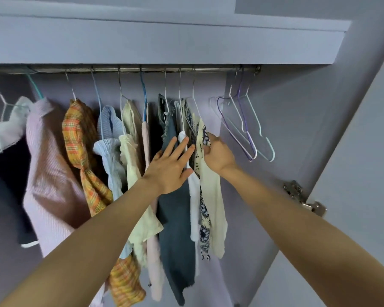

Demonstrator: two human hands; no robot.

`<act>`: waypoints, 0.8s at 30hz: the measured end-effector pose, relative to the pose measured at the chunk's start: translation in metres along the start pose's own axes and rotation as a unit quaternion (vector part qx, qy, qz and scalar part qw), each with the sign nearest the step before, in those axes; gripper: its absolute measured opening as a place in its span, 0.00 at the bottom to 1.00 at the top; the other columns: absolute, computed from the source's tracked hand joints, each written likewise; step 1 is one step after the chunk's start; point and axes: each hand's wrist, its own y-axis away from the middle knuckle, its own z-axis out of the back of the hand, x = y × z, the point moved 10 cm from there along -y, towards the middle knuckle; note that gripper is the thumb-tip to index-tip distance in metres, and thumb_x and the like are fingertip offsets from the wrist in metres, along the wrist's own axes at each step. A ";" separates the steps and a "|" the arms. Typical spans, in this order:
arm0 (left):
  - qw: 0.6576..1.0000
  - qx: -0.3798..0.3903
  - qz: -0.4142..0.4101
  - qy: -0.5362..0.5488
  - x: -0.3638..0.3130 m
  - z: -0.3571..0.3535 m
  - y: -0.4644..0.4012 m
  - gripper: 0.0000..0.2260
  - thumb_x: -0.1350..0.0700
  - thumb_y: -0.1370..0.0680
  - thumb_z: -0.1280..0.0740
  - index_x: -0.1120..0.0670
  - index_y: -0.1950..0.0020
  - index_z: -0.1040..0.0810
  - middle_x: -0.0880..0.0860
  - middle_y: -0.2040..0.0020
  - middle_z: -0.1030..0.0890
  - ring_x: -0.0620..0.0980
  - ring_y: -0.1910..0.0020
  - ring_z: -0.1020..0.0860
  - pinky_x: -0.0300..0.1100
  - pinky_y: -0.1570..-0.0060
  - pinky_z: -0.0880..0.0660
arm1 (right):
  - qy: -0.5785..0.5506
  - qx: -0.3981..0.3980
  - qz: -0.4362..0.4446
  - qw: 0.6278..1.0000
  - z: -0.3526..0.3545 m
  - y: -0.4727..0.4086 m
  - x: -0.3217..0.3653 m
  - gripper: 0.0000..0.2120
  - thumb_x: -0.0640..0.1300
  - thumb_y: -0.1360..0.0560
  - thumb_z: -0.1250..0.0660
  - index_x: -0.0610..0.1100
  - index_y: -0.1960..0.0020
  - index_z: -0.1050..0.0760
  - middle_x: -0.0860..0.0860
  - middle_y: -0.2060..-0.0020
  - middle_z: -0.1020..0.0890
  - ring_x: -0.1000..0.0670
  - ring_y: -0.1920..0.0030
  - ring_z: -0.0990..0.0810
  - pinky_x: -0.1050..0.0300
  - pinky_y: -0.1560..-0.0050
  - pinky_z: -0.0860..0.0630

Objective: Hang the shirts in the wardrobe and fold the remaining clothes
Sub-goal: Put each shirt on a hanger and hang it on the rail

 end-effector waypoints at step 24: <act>0.757 -0.051 0.626 0.183 -0.051 -0.023 0.539 0.17 0.57 0.22 0.39 0.54 0.33 0.28 0.54 0.35 0.27 0.56 0.36 0.30 0.48 0.39 0.32 | -0.051 0.485 0.300 0.820 -0.187 0.418 0.149 0.15 0.39 0.21 0.44 0.41 0.38 0.26 0.42 0.43 0.20 0.43 0.42 0.23 0.54 0.43 0.29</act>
